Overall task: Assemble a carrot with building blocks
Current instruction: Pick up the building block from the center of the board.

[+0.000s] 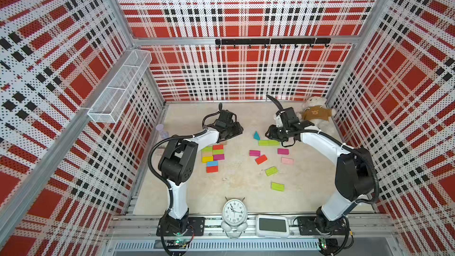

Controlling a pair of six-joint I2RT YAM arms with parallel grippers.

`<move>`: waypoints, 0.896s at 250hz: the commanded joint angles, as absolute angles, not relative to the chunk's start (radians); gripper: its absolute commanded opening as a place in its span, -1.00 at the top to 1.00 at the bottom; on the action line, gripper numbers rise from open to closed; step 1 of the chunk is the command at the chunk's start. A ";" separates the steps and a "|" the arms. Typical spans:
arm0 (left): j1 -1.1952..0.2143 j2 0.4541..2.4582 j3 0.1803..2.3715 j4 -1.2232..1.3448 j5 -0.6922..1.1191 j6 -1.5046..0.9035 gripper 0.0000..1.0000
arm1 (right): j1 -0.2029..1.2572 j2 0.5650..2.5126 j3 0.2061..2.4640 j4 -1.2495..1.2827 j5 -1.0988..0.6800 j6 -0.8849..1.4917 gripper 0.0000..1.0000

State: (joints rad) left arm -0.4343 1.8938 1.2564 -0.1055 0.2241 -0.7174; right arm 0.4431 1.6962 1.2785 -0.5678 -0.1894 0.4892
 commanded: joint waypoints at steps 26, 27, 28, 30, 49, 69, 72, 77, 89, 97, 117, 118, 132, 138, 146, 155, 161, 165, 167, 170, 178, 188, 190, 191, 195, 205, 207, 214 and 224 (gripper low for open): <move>-0.364 1.650 1.087 -0.011 0.231 -0.768 -0.04 | 0.566 1.724 1.256 -0.616 -0.077 0.524 -0.29; -0.362 1.646 1.084 -0.011 0.231 -0.769 -0.04 | 0.566 1.724 1.256 -0.616 -0.077 0.524 -0.29; -0.360 1.643 1.082 -0.011 0.231 -0.770 -0.04 | 0.571 1.726 1.257 -0.617 -0.073 0.526 -0.31; -0.359 1.636 1.079 -0.011 0.230 -0.770 -0.05 | 0.576 1.728 1.257 -0.616 -0.068 0.527 -0.32; -0.324 1.568 1.028 -0.012 0.243 -0.781 -0.06 | 0.614 1.762 1.276 -0.639 -0.033 0.548 -0.43; -0.278 1.497 0.973 -0.011 0.253 -0.799 -0.07 | 0.656 1.805 1.301 -0.654 0.016 0.569 -0.56; -0.273 1.488 0.964 -0.011 0.254 -0.800 -0.07 | 0.662 1.812 1.305 -0.657 0.028 0.572 -0.57; -0.263 1.470 0.951 -0.009 0.256 -0.802 -0.08 | 0.670 1.822 1.312 -0.661 0.040 0.573 -0.59; -0.242 1.432 0.923 -0.009 0.261 -0.801 -0.08 | 0.691 1.852 1.336 -0.677 0.078 0.579 -0.62; -0.229 1.407 0.908 -0.009 0.266 -0.799 -0.08 | 0.702 1.873 1.356 -0.697 0.107 0.590 -0.64; -0.204 1.363 0.876 -0.009 0.281 -0.796 -0.09 | 0.713 1.923 1.406 -0.730 0.126 0.601 -0.65; -0.201 1.361 0.874 -0.009 0.282 -0.796 -0.09 | 0.713 1.925 1.408 -0.732 0.127 0.602 -0.65; -0.189 1.342 0.858 -0.011 0.297 -0.795 -0.09 | 0.719 1.952 1.430 -0.739 0.137 0.612 -0.65; -0.181 1.336 0.853 -0.012 0.300 -0.793 -0.09 | 0.721 1.960 1.439 -0.742 0.142 0.612 -0.65; -0.178 1.329 0.846 -0.013 0.304 -0.792 -0.09 | 0.722 1.971 1.453 -0.751 0.149 0.615 -0.65; -0.173 1.324 0.840 -0.012 0.310 -0.789 -0.09 | 0.723 1.980 1.469 -0.760 0.161 0.619 -0.65; -0.170 1.324 0.837 -0.015 0.312 -0.787 -0.09 | 0.724 1.986 1.478 -0.768 0.167 0.621 -0.65; -0.170 1.323 0.834 -0.015 0.315 -0.787 -0.09 | 0.724 1.989 1.482 -0.772 0.169 0.621 -0.65; -0.169 1.324 0.832 -0.015 0.315 -0.787 -0.09 | 0.724 1.990 1.485 -0.775 0.171 0.621 -0.64; -0.167 1.323 0.832 -0.015 0.316 -0.787 -0.09 | 0.724 1.993 1.489 -0.779 0.174 0.621 -0.65; -0.167 1.325 0.827 -0.015 0.319 -0.787 -0.10 | 0.723 1.999 1.502 -0.789 0.179 0.621 -0.63; -0.165 1.330 0.825 -0.014 0.324 -0.786 -0.10 | 0.726 2.004 1.511 -0.795 0.179 0.621 -0.63; -0.165 1.331 0.824 -0.013 0.325 -0.786 -0.10 | 0.726 2.006 1.513 -0.795 0.178 0.621 -0.63; -0.166 1.332 0.824 -0.013 0.325 -0.786 -0.10 | 0.726 2.006 1.513 -0.796 0.179 0.620 -0.63; -0.166 1.335 0.822 -0.011 0.327 -0.785 -0.10 | 0.725 2.009 1.517 -0.796 0.179 0.619 -0.62; -0.165 1.342 0.821 -0.006 0.331 -0.788 -0.10 | 0.726 2.019 1.527 -0.805 0.179 0.619 -0.61; -0.166 1.344 0.820 -0.005 0.332 -0.788 -0.10 | 0.725 2.021 1.529 -0.807 0.179 0.621 -0.61; -0.165 1.348 0.819 0.000 0.337 -0.790 -0.09 | 0.726 2.027 1.535 -0.810 0.179 0.621 -0.60; -0.164 1.356 0.818 0.007 0.343 -0.792 -0.09 | 0.727 2.038 1.542 -0.813 0.178 0.619 -0.58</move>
